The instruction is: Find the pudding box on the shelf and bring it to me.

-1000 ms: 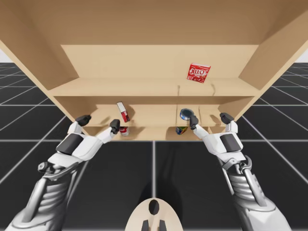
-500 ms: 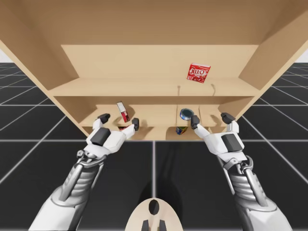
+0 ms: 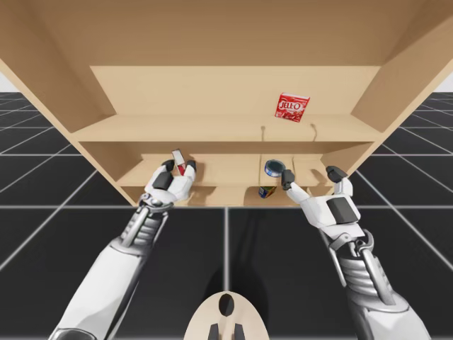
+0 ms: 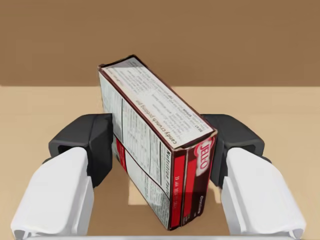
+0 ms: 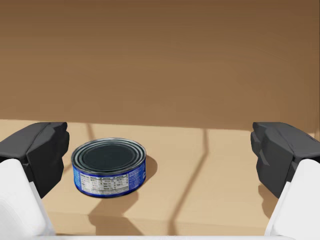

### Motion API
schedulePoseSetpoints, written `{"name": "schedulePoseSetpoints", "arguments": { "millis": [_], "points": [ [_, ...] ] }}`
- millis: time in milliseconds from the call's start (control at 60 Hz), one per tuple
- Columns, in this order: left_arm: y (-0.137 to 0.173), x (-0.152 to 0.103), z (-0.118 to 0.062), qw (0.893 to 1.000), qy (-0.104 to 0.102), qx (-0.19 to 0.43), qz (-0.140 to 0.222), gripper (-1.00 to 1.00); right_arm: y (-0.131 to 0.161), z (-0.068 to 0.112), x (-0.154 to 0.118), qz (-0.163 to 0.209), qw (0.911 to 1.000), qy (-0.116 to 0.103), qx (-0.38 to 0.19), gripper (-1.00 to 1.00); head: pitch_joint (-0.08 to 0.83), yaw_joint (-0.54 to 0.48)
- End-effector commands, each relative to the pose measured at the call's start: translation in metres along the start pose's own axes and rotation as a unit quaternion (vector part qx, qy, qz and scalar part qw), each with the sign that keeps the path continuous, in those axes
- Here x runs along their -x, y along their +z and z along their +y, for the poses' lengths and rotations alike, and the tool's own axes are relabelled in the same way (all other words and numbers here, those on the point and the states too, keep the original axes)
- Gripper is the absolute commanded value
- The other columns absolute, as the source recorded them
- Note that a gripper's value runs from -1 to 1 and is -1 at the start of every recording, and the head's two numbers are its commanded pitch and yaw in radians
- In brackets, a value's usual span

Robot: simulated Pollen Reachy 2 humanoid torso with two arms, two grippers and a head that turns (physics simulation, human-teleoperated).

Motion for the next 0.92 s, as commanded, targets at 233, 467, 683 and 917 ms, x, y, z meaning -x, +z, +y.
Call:
{"name": "schedulePoseSetpoints", "arguments": {
  "millis": [233,467,683,917],
  "points": [
    [0.000,0.005,-0.024,0.999,0.033,0.017,-0.003,1.00,0.000,0.001,0.001,0.000,1.0000,-0.003,0.002,-1.00,0.399,0.25],
    [0.016,-0.018,-0.015,0.997,0.015,0.024,-0.076,1.00,0.000,0.001,0.000,-0.002,1.0000,-0.003,0.003,-1.00,0.396,0.24],
    [0.058,-0.026,-0.004,0.995,-0.003,0.027,-0.093,1.00,0.000,0.001,-0.001,-0.003,1.0000,-0.002,0.004,-1.00,0.394,0.24],
    [0.129,-0.024,0.013,0.995,-0.029,0.036,-0.091,1.00,0.000,0.001,0.000,-0.003,1.0000,-0.001,0.004,-1.00,0.395,0.24]
  ]
}}
